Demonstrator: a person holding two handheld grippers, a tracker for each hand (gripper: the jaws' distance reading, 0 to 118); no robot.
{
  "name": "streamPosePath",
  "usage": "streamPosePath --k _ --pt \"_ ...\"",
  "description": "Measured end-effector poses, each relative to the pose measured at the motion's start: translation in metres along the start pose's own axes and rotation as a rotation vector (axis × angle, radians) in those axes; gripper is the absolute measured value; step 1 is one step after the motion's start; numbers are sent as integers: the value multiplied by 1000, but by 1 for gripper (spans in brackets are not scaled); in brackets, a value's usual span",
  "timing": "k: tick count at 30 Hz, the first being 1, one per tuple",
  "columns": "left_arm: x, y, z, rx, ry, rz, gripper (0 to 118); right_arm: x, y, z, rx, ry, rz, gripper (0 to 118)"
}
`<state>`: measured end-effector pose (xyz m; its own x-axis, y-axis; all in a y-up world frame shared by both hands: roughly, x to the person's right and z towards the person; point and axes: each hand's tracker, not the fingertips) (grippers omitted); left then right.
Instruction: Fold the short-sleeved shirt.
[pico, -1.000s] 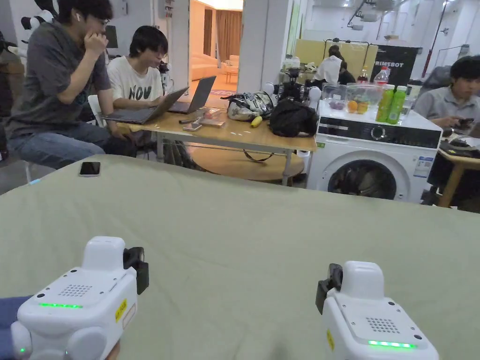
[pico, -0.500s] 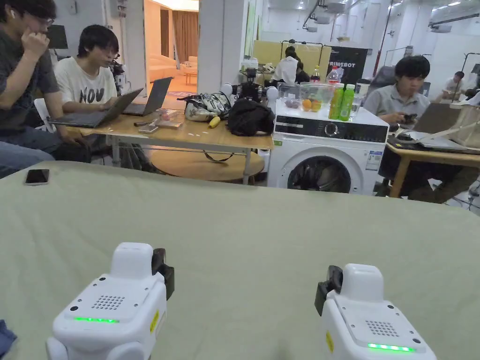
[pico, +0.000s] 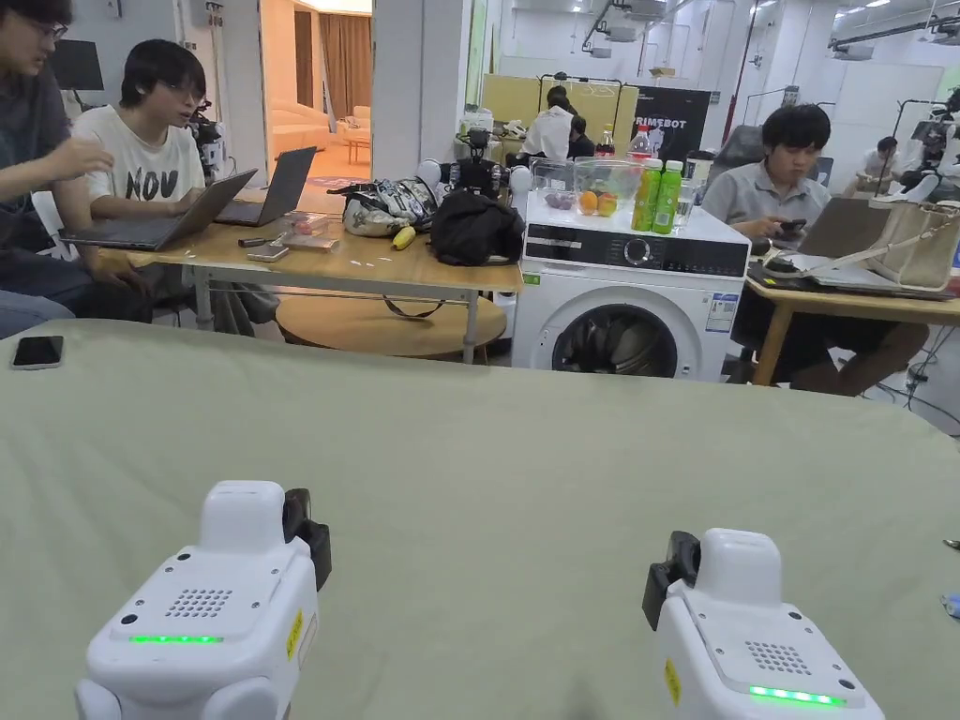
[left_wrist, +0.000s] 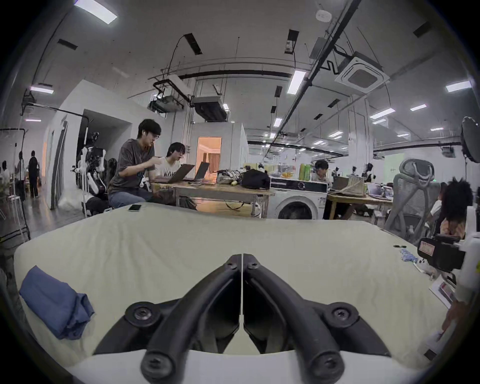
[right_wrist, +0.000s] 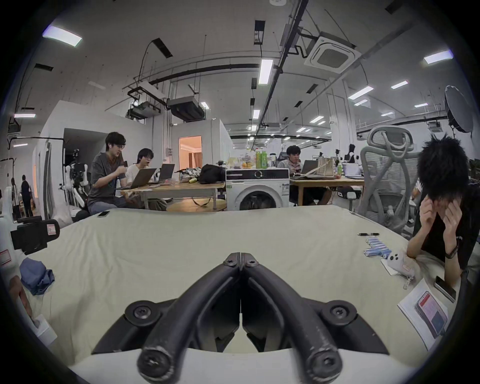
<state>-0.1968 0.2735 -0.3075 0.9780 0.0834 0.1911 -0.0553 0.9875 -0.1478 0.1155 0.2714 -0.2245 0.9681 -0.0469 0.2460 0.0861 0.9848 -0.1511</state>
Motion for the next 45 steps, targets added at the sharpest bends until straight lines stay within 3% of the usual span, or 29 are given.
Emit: streamPosePath --k 18,20,23,24,26,30,33,40,45 --pt "-5 2 -1 -30 35 -10 0 5 -3 -3 -2 -11 24 0" --pt "-6 2 -3 -37 62 -6 10 5 -2 -3 -5 -17 25 0" --pt "-10 1 -7 -54 73 9 60 7 -2 -4 -4 -23 14 34" --pt "-12 0 -9 -73 65 22 70 9 -3 -4 -5 -17 4 56" --pt "-15 -1 -11 -100 45 64 71 12 -3 -6 -15 -8 -7 78" --pt "-19 2 -13 -91 33 86 76 10 -3 -9 -10 -51 13 81" --pt "-18 5 -12 -69 9 84 78 13 -1 -10 -9 -25 7 81" --pt "-9 8 -15 -31 17 -66 78 9 -1 -16 -12 -34 18 81" --pt "-9 7 -13 -10 21 -71 78 9 -2 -19 -15 -23 -15 81"
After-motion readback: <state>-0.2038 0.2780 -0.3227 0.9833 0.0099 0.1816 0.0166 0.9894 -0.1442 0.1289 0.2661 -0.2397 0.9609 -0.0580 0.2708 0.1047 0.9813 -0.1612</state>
